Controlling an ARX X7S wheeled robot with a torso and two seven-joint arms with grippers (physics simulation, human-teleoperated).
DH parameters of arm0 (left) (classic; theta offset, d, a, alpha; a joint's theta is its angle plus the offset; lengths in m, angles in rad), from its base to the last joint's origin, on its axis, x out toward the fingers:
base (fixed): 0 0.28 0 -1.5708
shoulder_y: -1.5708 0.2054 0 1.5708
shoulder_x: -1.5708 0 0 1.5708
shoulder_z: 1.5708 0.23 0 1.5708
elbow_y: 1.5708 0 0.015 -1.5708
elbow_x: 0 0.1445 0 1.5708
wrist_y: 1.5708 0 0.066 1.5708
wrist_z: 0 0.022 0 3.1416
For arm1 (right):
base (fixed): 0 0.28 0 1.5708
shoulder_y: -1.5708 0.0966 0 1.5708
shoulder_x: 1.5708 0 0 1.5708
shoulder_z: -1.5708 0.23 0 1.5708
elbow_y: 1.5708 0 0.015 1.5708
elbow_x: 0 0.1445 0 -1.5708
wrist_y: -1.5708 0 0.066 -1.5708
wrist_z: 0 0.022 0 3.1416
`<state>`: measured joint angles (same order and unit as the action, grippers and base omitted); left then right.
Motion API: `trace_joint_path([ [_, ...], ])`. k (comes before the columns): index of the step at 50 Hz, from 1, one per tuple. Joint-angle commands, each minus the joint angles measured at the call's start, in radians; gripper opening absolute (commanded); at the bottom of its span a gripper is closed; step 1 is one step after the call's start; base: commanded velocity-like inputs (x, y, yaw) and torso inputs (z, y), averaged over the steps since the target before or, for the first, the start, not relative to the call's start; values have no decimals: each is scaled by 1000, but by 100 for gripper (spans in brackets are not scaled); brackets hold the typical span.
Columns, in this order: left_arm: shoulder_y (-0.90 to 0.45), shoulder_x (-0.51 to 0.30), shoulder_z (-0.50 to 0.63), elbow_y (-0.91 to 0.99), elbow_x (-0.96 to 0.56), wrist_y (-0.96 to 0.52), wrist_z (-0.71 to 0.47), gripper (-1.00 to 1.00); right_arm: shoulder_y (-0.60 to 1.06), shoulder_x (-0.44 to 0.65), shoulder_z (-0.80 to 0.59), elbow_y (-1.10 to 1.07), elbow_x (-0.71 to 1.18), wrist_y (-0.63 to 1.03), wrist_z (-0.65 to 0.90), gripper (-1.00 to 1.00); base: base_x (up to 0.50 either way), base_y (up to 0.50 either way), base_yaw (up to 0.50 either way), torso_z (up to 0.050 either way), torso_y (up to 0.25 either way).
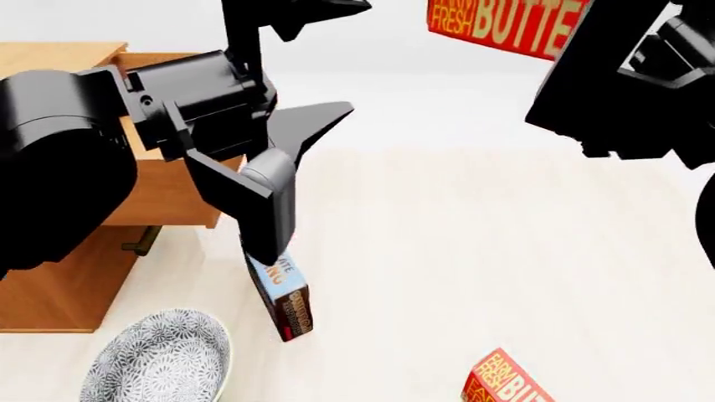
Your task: Put the butter at the front in the top drawer of the cabinet and close it.
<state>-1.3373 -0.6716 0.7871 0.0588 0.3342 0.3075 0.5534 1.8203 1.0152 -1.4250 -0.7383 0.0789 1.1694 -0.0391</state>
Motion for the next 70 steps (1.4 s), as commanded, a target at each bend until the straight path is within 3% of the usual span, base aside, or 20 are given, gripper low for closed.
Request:
trace_joint_path([
  [1, 33, 35, -4, -18, -26, -42, -27, 100, 4, 23, 20, -61, -116, 32, 37, -100, 0, 0, 0, 0, 0],
  [15, 46, 69, -8, -10, -66, -89, -23, 100, -29, 30, -6, -139, -124, 90, 46, -100, 0, 0, 0, 1, 1],
  [33, 42, 84, 13, -27, -73, -83, -6, 100, 25, -7, -143, -163, -214, 110, -1, -100, 0, 0, 0, 1, 1],
  [53, 75, 101, 48, -48, -65, -57, -16, 100, -2, -47, -92, -163, -182, 106, -8, -100, 0, 0, 0, 0, 2],
  [70, 52, 115, 51, -124, 38, 25, -122, 100, -43, -61, -42, -191, -142, 121, -15, -100, 0, 0, 0, 0, 1],
])
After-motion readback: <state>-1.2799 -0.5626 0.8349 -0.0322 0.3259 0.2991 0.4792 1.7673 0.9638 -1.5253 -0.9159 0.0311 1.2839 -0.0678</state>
